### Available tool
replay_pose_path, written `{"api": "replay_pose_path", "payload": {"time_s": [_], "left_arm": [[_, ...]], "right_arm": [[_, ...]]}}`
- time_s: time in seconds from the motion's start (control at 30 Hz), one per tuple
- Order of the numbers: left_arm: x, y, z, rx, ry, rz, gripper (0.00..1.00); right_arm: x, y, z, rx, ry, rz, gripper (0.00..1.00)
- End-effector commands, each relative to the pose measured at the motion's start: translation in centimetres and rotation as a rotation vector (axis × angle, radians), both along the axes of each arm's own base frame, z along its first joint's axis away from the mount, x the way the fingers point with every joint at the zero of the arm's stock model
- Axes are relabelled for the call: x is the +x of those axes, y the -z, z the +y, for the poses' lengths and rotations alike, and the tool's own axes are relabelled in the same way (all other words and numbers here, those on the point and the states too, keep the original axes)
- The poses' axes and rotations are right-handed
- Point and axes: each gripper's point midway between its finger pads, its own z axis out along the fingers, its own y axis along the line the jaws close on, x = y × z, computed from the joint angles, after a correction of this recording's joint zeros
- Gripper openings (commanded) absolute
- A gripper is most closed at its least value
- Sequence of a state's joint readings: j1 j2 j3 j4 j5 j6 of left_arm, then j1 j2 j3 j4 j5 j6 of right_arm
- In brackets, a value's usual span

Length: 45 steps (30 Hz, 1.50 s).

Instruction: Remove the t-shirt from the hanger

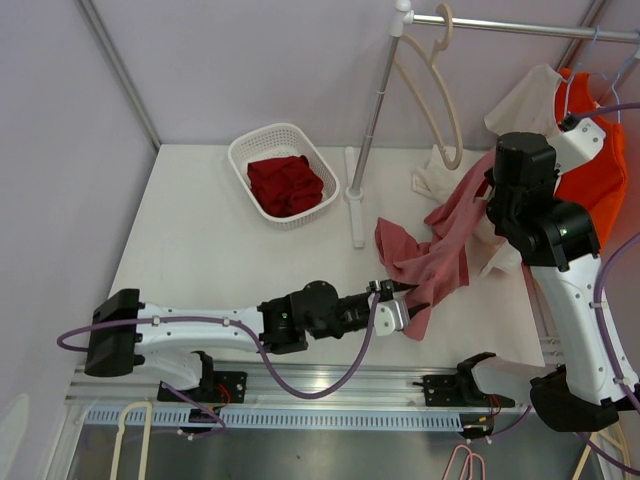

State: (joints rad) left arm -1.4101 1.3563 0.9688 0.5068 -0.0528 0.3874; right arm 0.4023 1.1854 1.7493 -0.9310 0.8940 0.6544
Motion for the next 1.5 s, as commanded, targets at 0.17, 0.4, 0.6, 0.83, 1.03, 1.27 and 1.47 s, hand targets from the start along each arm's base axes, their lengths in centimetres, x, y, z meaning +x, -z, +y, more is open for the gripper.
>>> {"api": "replay_pose_path", "payload": {"time_s": [0.17, 0.4, 0.6, 0.83, 1.03, 1.27, 1.47], "left_arm": [[0.6, -1.2, -0.3, -0.054, -0.015, 0.05, 0.01], [-0.4, -5.2, 3.4, -0.087, -0.023, 0.101, 0.01], [-2.7, -4.5, 8.2, -0.098, -0.014, 0.136, 0.01], [-4.3, 0.0, 11.6, -0.03, 0.016, 0.25, 0.01], [-8.3, 4.2, 11.8, 0.052, 0.207, 0.366, 0.01], [-9.2, 4.4, 13.3, 0.025, 0.227, 0.425, 0.01], [-7.1, 5.1, 13.3, 0.03, 0.096, 0.411, 0.01]], "right_arm": [[0.1, -2.8, 0.3, 0.048, 0.013, -0.128, 0.0], [0.3, -2.3, -0.7, -0.016, 0.057, -0.099, 0.0], [0.9, -2.3, -1.3, -0.065, 0.035, -0.083, 0.0], [1.5, -1.6, -2.0, -0.067, 0.042, -0.066, 0.0], [2.4, -0.6, -2.1, -0.054, 0.029, -0.048, 0.0], [2.6, -0.3, -2.5, -0.058, 0.036, -0.042, 0.0], [3.3, 0.0, -1.8, -0.028, -0.01, -0.036, 0.0]]}}
